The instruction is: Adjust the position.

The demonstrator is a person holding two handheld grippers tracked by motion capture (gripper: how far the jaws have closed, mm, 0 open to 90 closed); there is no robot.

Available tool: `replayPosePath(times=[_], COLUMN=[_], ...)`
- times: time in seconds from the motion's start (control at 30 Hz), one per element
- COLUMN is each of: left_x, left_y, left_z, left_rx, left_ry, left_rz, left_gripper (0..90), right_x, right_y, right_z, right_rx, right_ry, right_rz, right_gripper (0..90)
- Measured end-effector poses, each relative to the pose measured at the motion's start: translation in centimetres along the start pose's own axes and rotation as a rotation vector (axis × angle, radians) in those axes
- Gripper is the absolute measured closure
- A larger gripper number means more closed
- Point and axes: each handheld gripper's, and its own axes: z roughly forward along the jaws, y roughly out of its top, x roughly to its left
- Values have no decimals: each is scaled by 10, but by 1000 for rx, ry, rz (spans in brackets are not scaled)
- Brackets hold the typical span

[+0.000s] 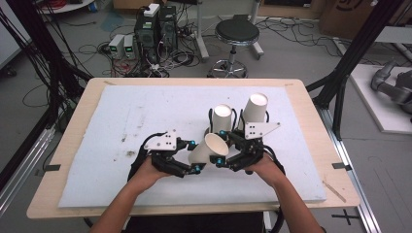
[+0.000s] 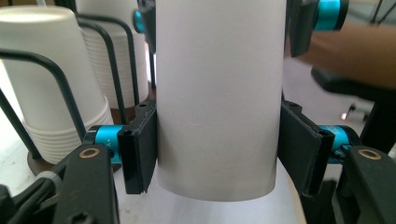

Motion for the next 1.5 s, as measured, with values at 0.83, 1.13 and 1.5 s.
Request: replayPosePath(times=[0.83, 1.13, 1.5], left_x=[-1, -3, -1], left_y=[-1, -3, -5], left_z=[5, 7, 6], left_rx=[69, 89, 20], left_ry=[70, 42, 15], left_rz=[14, 32, 2], left_gripper=[247, 337, 353], right_x=[1, 3, 4], right_y=[0, 1, 2], right_z=[5, 9, 7], right_rx=[114, 126, 52], right_ry=[-57, -38, -18], right_rz=[-72, -75, -49], right_gripper=[322, 319, 305])
